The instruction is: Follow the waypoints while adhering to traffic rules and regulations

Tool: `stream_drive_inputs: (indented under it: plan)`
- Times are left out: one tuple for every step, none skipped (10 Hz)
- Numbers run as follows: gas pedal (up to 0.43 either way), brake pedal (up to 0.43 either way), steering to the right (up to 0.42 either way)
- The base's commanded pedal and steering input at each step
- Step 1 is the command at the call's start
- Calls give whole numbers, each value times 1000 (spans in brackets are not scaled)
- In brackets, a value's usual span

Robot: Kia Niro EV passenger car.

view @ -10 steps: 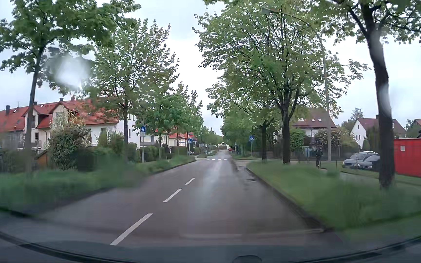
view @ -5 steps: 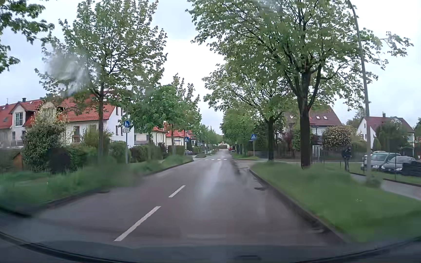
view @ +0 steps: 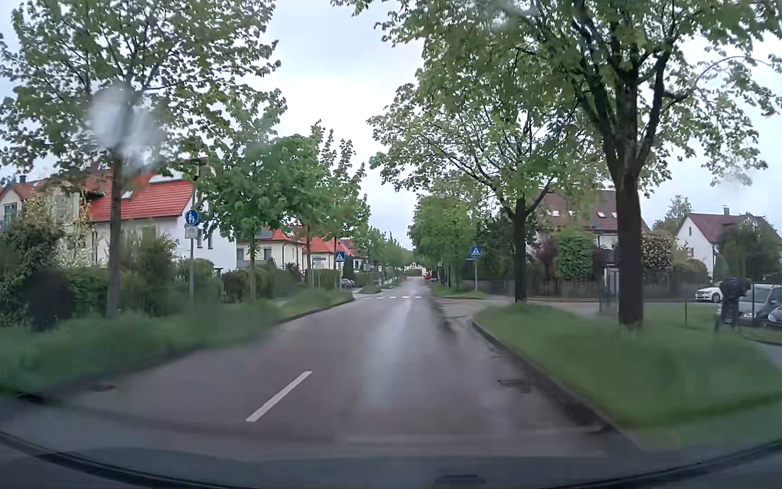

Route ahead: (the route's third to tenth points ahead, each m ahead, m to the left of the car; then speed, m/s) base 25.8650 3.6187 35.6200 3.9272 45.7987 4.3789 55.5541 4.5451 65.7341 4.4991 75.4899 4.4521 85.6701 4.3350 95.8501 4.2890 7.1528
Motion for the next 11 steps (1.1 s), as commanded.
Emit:
stream_drive_inputs:
  plan:
    - [47,0,0]
    - [47,0,1]
    - [47,0,1]
    - [47,0,0]
    - [47,0,1]
    - [47,0,1]
    - [47,0,1]
    - [47,0,0]
    - [47,0,0]
    - [47,0,1]
    - [47,0,2]
